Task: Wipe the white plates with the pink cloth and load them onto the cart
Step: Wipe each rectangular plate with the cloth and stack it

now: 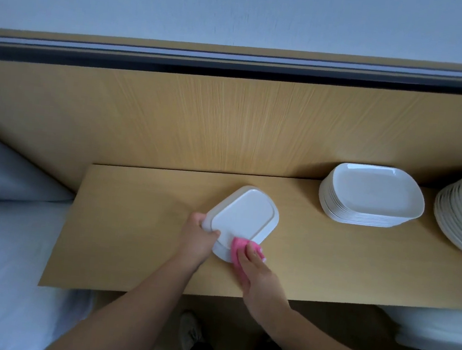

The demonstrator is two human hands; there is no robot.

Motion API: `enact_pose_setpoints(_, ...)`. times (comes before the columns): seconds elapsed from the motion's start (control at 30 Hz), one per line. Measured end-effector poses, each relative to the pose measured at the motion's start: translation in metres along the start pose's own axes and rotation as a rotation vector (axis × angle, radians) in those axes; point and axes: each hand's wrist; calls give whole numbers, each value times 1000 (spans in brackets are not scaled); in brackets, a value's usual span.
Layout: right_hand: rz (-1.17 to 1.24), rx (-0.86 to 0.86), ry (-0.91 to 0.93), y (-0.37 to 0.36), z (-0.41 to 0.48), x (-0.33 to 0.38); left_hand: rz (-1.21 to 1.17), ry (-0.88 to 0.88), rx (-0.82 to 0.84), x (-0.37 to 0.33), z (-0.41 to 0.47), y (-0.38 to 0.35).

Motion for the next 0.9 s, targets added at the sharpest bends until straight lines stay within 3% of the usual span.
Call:
enact_pose_setpoints(0.07, 160, -46, -24, 12, -7, 2, 0, -15, 15, 4, 2, 4)
enact_pose_setpoints(0.13, 584, -33, -185, 37, -11, 18, -7, -21, 41, 7, 4, 8)
enact_pose_setpoints(0.2, 867, -109, -207, 57, -5, 26, -6, -38, 70, 8, 6, 11)
enact_pose_setpoints(0.23, 806, -171, -183, 63, 3, 26, -1, -47, 84, 7, 7, 12)
enact_pose_setpoints(0.33, 322, -289, -97, 63, 35, 12, -4, -59, 107, 5, 10, 14)
enact_pose_setpoints(0.47, -137, 68, -5, 47, 62, -3, -35, -58, 131, 0, 11, 12)
enact_pose_setpoints(0.53, -184, 142, 60, 47, 65, -13, -79, -72, 149, 1, 9, 13)
enact_pose_setpoints(0.63, -287, 86, 218, 41, 75, -28, -107, -75, 134, 4, 8, 12)
enact_pose_setpoints(0.9, -486, 147, 457, 36, 88, -28, -75, -23, 129, 6, 5, 6)
Point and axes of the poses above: each hand's wrist, its own z-axis towards the middle knuckle, its own y-axis out of the back of the hand, x = y × z, and after that the axes turned 7 degrees about -y, right-handed
